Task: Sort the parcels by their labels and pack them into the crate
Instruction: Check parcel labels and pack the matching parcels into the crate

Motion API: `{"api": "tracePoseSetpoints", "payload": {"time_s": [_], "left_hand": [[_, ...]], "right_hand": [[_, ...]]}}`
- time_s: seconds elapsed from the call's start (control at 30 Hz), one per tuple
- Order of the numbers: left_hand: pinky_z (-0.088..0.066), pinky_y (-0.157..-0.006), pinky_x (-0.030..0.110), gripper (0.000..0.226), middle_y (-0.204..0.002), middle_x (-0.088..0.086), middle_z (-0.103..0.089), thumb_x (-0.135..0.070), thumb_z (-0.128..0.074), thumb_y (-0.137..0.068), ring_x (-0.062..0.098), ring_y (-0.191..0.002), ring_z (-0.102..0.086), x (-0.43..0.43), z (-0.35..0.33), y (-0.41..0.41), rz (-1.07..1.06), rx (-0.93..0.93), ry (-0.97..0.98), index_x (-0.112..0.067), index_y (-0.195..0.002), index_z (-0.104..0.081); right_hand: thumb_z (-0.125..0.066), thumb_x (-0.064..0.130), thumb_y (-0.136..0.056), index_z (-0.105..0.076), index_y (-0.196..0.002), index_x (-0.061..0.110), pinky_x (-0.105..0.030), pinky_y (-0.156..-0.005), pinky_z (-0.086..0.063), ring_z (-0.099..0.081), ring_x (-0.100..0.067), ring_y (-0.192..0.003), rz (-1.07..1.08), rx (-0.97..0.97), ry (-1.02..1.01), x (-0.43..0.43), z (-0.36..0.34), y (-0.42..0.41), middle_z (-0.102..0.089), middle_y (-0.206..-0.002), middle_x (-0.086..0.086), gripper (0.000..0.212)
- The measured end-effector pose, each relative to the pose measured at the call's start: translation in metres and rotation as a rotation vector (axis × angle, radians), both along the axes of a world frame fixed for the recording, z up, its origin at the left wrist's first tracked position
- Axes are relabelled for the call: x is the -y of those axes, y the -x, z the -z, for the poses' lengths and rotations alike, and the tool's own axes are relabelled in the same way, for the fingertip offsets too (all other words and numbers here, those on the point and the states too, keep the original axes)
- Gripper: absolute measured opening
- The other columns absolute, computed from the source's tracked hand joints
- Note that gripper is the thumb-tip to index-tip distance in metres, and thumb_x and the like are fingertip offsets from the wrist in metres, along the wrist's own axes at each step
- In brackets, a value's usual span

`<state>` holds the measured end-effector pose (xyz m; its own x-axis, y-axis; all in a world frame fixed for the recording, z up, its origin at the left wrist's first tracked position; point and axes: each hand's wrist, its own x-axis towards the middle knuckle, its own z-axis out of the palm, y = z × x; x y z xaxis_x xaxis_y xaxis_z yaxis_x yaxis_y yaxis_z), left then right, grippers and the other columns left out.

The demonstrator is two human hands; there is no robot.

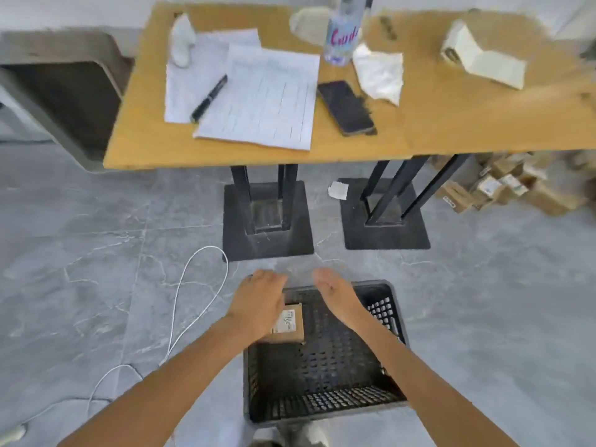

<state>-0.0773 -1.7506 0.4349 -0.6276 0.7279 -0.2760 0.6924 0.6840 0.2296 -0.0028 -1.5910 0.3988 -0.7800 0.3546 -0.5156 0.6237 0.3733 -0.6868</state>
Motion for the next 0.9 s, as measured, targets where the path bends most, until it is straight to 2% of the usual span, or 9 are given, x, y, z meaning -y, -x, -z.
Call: {"api": "tracePoseSetpoints", "payload": {"time_s": [0.1, 0.17, 0.27, 0.4, 0.5, 0.53, 0.63, 0.77, 0.9], "left_hand": [[-0.05, -0.086, 0.038, 0.026, -0.114, 0.005, -0.059, -0.022, -0.047, -0.092, 0.023, -0.106, -0.057, -0.026, -0.138, 0.014, 0.001, -0.078, -0.145, -0.016, -0.116, -0.055], [-0.05, -0.085, 0.038, 0.029, -0.115, 0.005, -0.059, -0.023, -0.047, -0.093, 0.023, -0.106, -0.056, -0.04, -0.225, 0.018, 0.027, -0.13, -0.221, -0.014, -0.12, -0.054], [-0.046, -0.085, 0.036, 0.03, -0.115, 0.005, -0.059, -0.021, -0.049, -0.092, 0.024, -0.107, -0.055, -0.057, -0.334, 0.012, 0.056, -0.197, -0.406, -0.015, -0.121, -0.054], [-0.04, -0.098, 0.034, 0.038, -0.127, 0.004, -0.056, -0.026, -0.054, -0.091, 0.022, -0.118, -0.05, -0.089, -0.431, -0.01, 0.116, -0.234, -0.575, -0.017, -0.128, -0.05], [-0.035, -0.105, 0.039, 0.045, -0.134, 0.006, -0.048, -0.03, -0.051, -0.092, 0.025, -0.127, -0.041, -0.121, -0.471, -0.035, 0.215, -0.285, -0.633, -0.014, -0.133, -0.043], [-0.033, -0.107, 0.04, 0.048, -0.137, 0.007, -0.045, -0.031, -0.051, -0.092, 0.026, -0.13, -0.036, -0.133, -0.481, -0.045, 0.243, -0.295, -0.652, -0.013, -0.135, -0.04], [-0.024, -0.113, 0.04, 0.053, -0.142, 0.006, -0.039, -0.034, -0.048, -0.093, 0.026, -0.138, -0.025, -0.17, -0.5, -0.082, 0.305, -0.282, -0.708, -0.014, -0.14, -0.035], [-0.019, -0.115, 0.038, 0.056, -0.147, 0.005, -0.034, -0.039, -0.044, -0.094, 0.025, -0.142, -0.019, -0.233, -0.504, -0.137, 0.422, -0.282, -0.696, -0.015, -0.143, -0.03], [-0.025, -0.112, 0.038, 0.055, -0.144, 0.006, -0.038, -0.039, -0.044, -0.094, 0.023, -0.137, -0.027, -0.305, -0.495, -0.189, 0.472, -0.28, -0.684, -0.013, -0.141, -0.033]], "right_hand": [[-0.038, 0.026, -0.102, -0.05, -0.131, 0.013, -0.016, -0.077, -0.034, -0.052, -0.014, -0.102, 0.035, -0.125, -0.035, -0.01, -0.147, 0.01, -0.057, -0.128, -0.008, 0.035], [-0.038, 0.028, -0.102, -0.052, -0.13, 0.013, -0.021, -0.073, -0.037, -0.057, -0.019, -0.096, 0.089, -0.211, -0.107, -0.02, -0.242, 0.006, -0.062, -0.113, -0.009, 0.035], [-0.039, 0.028, -0.102, -0.055, -0.125, 0.011, -0.021, -0.075, -0.039, -0.058, -0.017, -0.098, 0.131, -0.365, -0.173, -0.037, -0.363, -0.017, -0.064, -0.112, -0.007, 0.033], [-0.041, 0.026, -0.101, -0.058, -0.122, 0.012, -0.021, -0.087, -0.04, -0.054, -0.012, -0.11, 0.255, -0.549, -0.33, -0.063, -0.467, -0.071, -0.063, -0.119, -0.001, 0.03], [-0.042, 0.027, -0.101, -0.057, -0.122, 0.014, -0.006, -0.08, -0.037, -0.052, -0.006, -0.106, 0.395, -0.666, -0.478, -0.09, -0.508, -0.124, -0.061, -0.118, 0.003, 0.029], [-0.041, 0.027, -0.101, -0.056, -0.124, 0.015, -0.008, -0.082, -0.038, -0.052, -0.006, -0.106, 0.45, -0.69, -0.505, -0.1, -0.518, -0.144, -0.061, -0.118, 0.003, 0.03], [-0.041, 0.029, -0.101, -0.054, -0.126, 0.016, -0.023, -0.087, -0.041, -0.053, -0.008, -0.107, 0.581, -0.734, -0.562, -0.133, -0.539, -0.205, -0.061, -0.117, 0.003, 0.031], [-0.041, 0.028, -0.1, -0.055, -0.124, 0.019, -0.017, -0.08, -0.039, -0.054, -0.007, -0.103, 0.7, -0.764, -0.611, -0.189, -0.545, -0.284, -0.062, -0.112, 0.004, 0.029], [-0.042, 0.027, -0.1, -0.055, -0.121, 0.022, -0.007, -0.075, -0.038, -0.054, 0.006, -0.09, 0.779, -0.765, -0.624, -0.254, -0.534, -0.356, -0.059, -0.102, 0.014, 0.025]]}}
